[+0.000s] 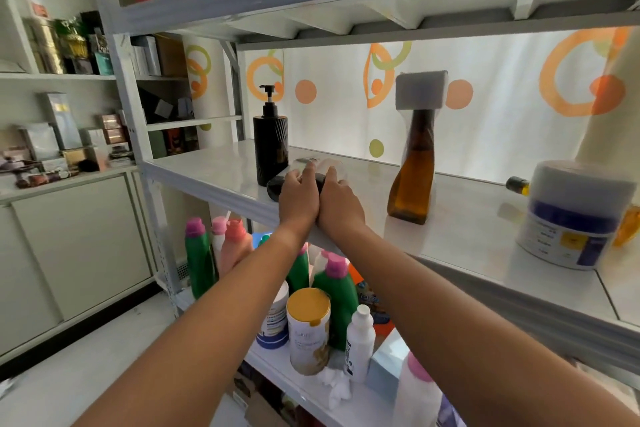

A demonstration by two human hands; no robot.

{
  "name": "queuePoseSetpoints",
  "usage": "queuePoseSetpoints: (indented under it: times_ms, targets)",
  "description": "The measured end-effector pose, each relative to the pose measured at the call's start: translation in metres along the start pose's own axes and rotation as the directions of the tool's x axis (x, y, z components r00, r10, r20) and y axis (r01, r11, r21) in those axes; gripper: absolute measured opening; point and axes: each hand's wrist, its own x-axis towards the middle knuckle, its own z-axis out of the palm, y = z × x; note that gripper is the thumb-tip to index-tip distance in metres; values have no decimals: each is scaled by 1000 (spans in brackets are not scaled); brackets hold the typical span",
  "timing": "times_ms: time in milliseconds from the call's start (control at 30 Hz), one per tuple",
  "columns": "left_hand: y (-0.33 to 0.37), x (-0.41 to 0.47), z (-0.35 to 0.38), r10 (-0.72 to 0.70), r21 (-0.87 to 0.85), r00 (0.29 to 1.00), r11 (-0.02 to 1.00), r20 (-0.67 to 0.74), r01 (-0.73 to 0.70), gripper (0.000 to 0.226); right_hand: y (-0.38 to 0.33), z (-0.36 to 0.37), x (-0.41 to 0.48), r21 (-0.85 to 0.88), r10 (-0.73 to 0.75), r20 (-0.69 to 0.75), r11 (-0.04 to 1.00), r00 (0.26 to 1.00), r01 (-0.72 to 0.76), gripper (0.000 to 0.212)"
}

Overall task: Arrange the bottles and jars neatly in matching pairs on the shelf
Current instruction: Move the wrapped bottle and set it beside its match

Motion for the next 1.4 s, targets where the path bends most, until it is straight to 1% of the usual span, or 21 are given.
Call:
queuePoseSetpoints:
  times_ms: [100, 200, 300, 367, 467, 500, 533, 567, 600, 633, 667, 733, 767, 833, 867, 933, 1033, 1100, 1167, 1300, 1400]
  targets:
    - [-2, 5, -5, -21, -35, 997, 999, 68, 24, 50, -1, 7, 1, 49, -1, 70, 999, 998, -3, 76]
    - [-2, 15, -8, -14, -79, 996, 997, 88, 21, 42, 8, 8, 0, 112, -73, 105, 992, 992, 61, 80]
    - [-3, 20, -9, 9, -110, 997, 994, 82, 0, 35, 11, 8, 1, 173, -98, 149, 982, 984, 72, 82]
    - [-2, 19, -9, 27, -87, 997, 996, 74, -21, 34, 9, 7, 0, 192, -100, 156, 979, 983, 69, 83]
    - [-3, 17, -8, 16, -13, 996, 1000, 86, -15, 43, 10, 4, 0, 220, -86, 163, 974, 983, 48, 81]
    - [-6, 15, -7, 61, 66, 998, 996, 35, -63, 46, 11, 0, -1, 224, -90, 174, 973, 981, 50, 76]
    - [-9, 12, -4, 167, 180, 985, 971, -46, -156, 45, 12, -3, -4, 219, -116, 189, 973, 975, 73, 68]
    - [-8, 5, -1, 317, 283, 941, 919, -118, -275, 40, 14, -9, -9, 198, -165, 202, 972, 965, 125, 57]
    - [-5, -4, 4, 453, 323, 881, 861, -134, -393, 34, 17, -15, -16, 171, -224, 193, 966, 955, 192, 45]
    - [0, -13, 10, 528, 298, 842, 825, -105, -480, 30, 21, -24, -23, 144, -261, 167, 960, 951, 238, 33]
    - [7, -23, 19, 543, 223, 836, 826, -72, -517, 26, 27, -36, -30, 117, -273, 124, 959, 954, 259, 24]
    - [20, -38, 38, 461, 59, 887, 886, -12, -460, 21, 42, -64, -42, 12, -252, -12, 968, 968, 252, 18]
    - [25, -44, 48, 423, 23, 906, 906, 29, -423, 23, 52, -79, -46, -23, -237, -107, 971, 966, 236, 19]
    - [29, -51, 70, 363, 60, 918, 925, 159, -376, 32, 75, -102, -52, 18, -160, -276, 985, 948, 171, 22]
    - [28, -52, 81, 318, 98, 920, 933, 231, -347, 38, 87, -108, -54, 72, -90, -315, 990, 945, 118, 25]
    - [22, -49, 99, 193, 163, 912, 950, 362, -266, 55, 111, -114, -57, 171, 60, -290, 985, 955, -10, 42]
    - [14, -50, 111, 110, 234, 880, 942, 463, -241, 77, 137, -114, -62, 207, 151, -65, 969, 986, -135, 66]
    - [12, -53, 115, 137, 240, 891, 935, 434, -260, 80, 144, -110, -64, 273, 110, 62, 954, 992, -123, 59]
    - [10, -56, 118, 167, 227, 902, 935, 399, -274, 78, 146, -107, -65, 326, 49, 100, 942, 994, -79, 44]
    - [8, -62, 123, 192, 173, 898, 945, 396, -278, 74, 152, -106, -65, 362, 39, 44, 931, 998, -53, 17]
    - [8, -65, 126, 212, 169, 903, 942, 374, -291, 66, 155, -111, -69, 398, 55, -15, 916, 998, -45, 15]
